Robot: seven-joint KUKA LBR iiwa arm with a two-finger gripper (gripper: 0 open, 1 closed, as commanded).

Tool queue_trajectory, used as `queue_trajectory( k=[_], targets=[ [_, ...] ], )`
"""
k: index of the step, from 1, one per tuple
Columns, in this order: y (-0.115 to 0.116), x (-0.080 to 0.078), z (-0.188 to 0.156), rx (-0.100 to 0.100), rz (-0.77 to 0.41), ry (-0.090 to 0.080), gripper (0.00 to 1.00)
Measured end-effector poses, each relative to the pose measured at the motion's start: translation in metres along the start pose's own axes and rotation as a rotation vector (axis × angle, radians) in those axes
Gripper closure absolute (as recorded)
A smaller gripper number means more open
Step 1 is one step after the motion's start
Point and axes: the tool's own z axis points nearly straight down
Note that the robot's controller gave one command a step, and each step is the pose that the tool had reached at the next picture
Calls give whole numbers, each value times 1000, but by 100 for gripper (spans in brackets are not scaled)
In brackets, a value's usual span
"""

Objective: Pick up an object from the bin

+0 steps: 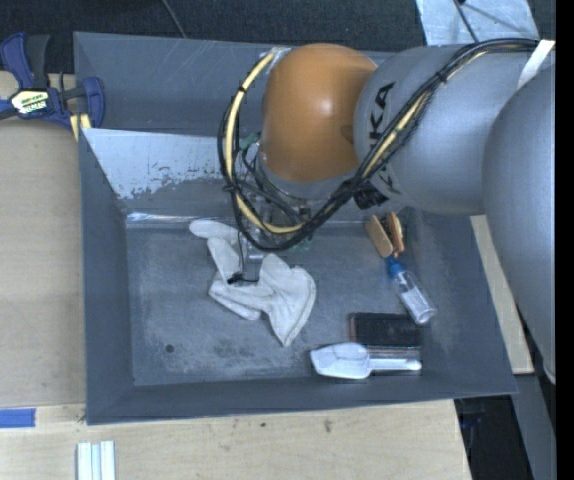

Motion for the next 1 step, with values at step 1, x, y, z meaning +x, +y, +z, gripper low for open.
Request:
queue_trajectory(
  k=[1],
  targets=[
    [-1, -2, -5, -1, 3, -8, 100]
  ],
)
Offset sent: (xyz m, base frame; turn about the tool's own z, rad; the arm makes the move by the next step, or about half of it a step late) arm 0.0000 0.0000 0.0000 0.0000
